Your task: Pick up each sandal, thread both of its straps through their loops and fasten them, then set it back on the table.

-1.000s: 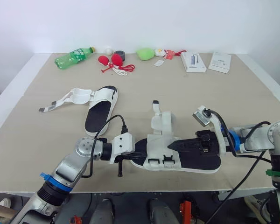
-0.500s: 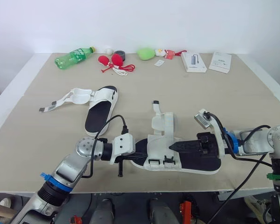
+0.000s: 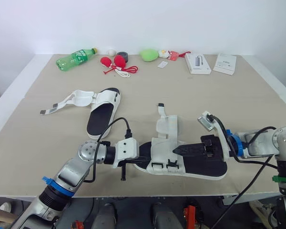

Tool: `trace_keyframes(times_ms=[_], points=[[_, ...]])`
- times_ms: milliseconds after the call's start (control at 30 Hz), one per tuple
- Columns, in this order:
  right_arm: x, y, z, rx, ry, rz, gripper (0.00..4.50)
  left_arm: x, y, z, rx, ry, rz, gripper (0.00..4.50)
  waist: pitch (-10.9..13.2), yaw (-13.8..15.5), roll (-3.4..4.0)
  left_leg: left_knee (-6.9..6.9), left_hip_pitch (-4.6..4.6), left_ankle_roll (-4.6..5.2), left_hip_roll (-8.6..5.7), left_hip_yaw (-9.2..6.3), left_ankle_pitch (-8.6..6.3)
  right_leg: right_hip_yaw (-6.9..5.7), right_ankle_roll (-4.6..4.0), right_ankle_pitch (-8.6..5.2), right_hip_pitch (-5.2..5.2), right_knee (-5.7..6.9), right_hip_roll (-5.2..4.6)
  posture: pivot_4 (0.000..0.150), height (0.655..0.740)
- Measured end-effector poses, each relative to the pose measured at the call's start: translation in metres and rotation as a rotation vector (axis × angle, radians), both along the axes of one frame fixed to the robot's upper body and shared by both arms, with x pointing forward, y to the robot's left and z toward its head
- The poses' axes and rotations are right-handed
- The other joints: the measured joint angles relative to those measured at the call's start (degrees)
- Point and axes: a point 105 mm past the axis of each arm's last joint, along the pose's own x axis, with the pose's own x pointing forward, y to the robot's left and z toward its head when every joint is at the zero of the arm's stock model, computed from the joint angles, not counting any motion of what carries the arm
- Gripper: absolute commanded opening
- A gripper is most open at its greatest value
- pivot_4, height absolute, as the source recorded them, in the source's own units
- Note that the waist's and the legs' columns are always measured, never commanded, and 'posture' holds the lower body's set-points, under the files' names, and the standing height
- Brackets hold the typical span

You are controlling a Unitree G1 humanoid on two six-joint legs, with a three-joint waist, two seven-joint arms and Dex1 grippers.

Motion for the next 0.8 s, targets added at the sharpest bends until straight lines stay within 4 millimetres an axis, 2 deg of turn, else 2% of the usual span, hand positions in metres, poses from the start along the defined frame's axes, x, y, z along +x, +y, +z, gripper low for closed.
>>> trace_keyframes(times_ms=[400, 800], points=[[-0.006, 0.001, 0.011, 0.045, 0.002, 0.025, 0.11, 0.001, 0.0, -0.001, 0.005, -0.006, 0.0, 0.0, -0.01, 0.02, 0.01, 0.01, 0.02, 0.0, 0.0, 0.0, 0.0, 0.0, 0.0, 0.0, 0.05, 0.0, 0.0, 0.15, 0.74], [-0.005, 0.003, 0.0, 0.064, 0.048, -0.035, 0.11, 0.002, -0.002, -0.001, 0.006, -0.017, -0.001, 0.0, -0.02, 0.05, 0.01, 0.04, 0.01, 0.01, 0.0, 0.0, 0.01, 0.02, 0.01, 0.0, 0.1, -0.01, -0.01, 0.15, 0.74]])
